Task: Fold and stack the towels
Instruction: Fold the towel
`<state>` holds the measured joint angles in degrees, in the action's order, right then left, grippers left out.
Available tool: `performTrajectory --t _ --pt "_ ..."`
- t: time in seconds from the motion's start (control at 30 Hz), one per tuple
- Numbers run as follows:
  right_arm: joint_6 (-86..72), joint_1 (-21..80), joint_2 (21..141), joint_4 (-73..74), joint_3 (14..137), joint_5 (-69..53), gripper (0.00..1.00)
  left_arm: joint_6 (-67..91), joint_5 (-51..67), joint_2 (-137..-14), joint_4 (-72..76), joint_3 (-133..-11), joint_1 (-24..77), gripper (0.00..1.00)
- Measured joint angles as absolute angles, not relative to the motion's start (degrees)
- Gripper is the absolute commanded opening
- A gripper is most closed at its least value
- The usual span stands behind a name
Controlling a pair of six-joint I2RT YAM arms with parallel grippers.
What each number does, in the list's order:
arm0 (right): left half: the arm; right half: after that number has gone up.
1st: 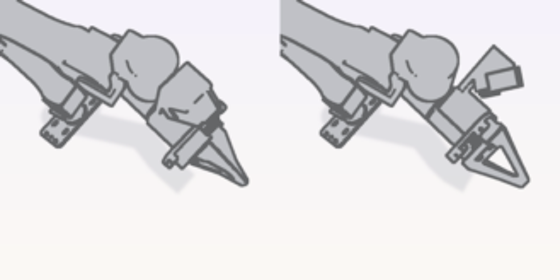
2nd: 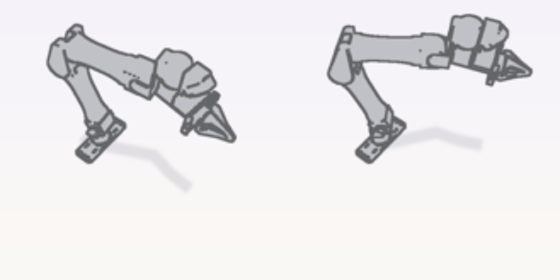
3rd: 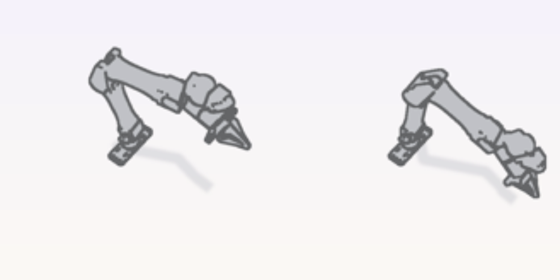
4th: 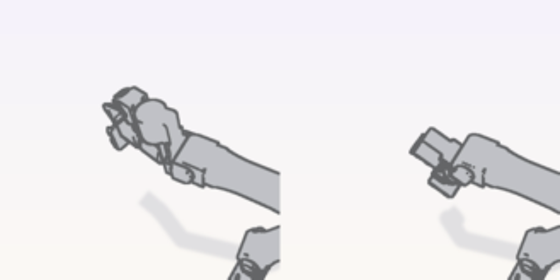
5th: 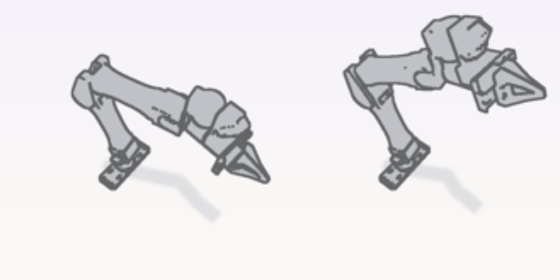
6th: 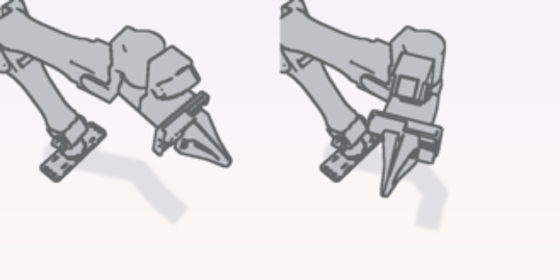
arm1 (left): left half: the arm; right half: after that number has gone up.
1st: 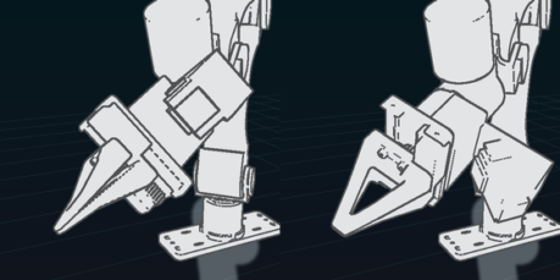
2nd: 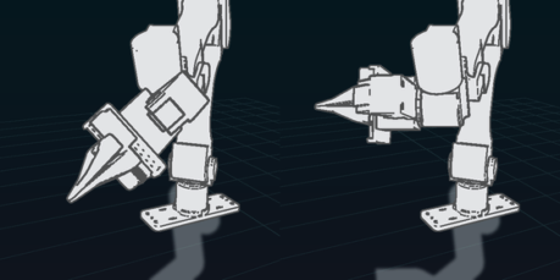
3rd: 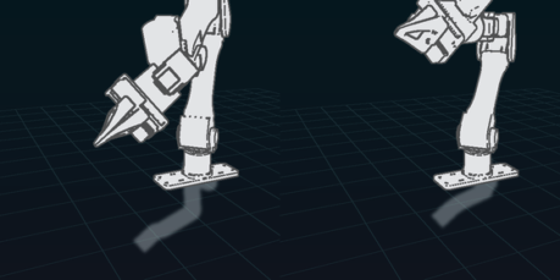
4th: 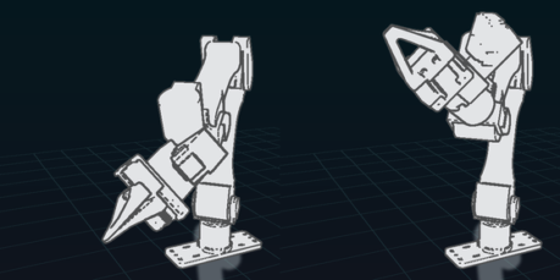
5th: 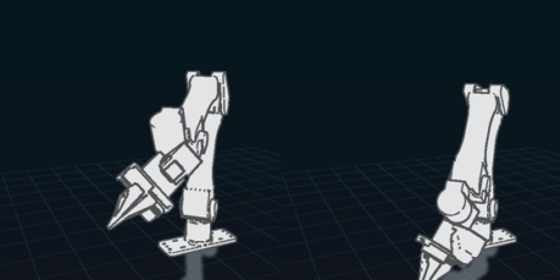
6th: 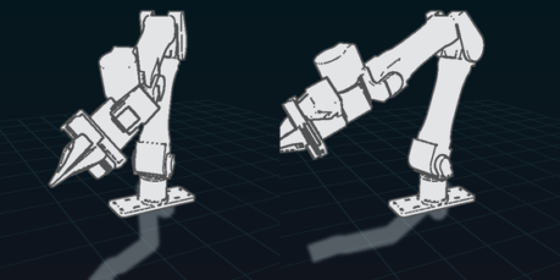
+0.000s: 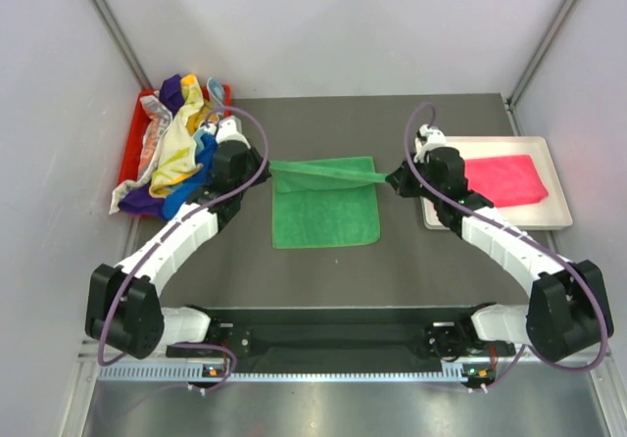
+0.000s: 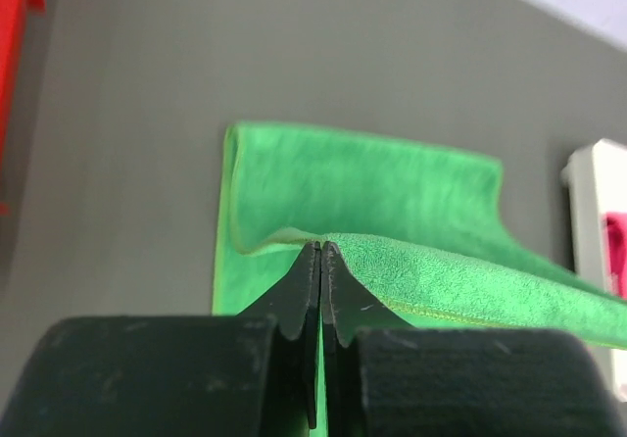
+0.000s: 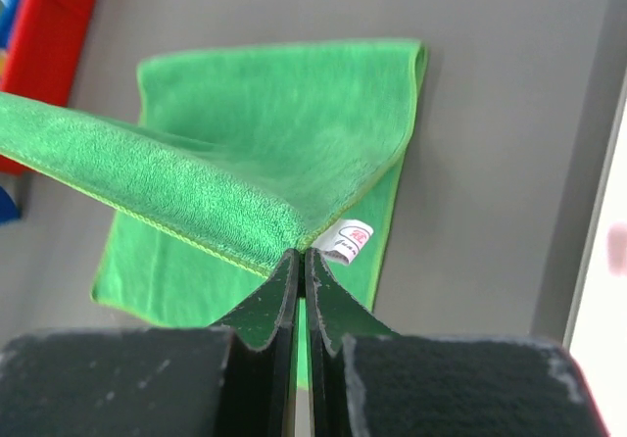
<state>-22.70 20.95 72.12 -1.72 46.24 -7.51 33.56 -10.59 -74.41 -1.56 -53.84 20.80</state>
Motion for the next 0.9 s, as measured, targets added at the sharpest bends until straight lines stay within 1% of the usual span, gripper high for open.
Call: performTrajectory --t 0.23,0.5,0.67,0.9 --pt "-23.4 21.7 72.5 -1.9 40.3 -9.7 0.0 35.7 -8.0 -73.2 -2.0 -45.2 20.8 0.0" --pt "-23.8 22.3 74.5 -1.6 37.1 -11.3 0.0 37.6 -4.9 -73.2 -3.1 -40.8 20.8 0.0" --pt "-23.7 22.5 74.9 -0.4 37.4 -11.5 0.0 37.6 -4.7 -73.2 -5.0 -41.3 20.8 0.0" --pt "-23.7 22.5 73.6 2.0 39.8 -11.4 0.0 36.0 -5.8 -72.3 -9.4 -48.2 20.8 0.0"
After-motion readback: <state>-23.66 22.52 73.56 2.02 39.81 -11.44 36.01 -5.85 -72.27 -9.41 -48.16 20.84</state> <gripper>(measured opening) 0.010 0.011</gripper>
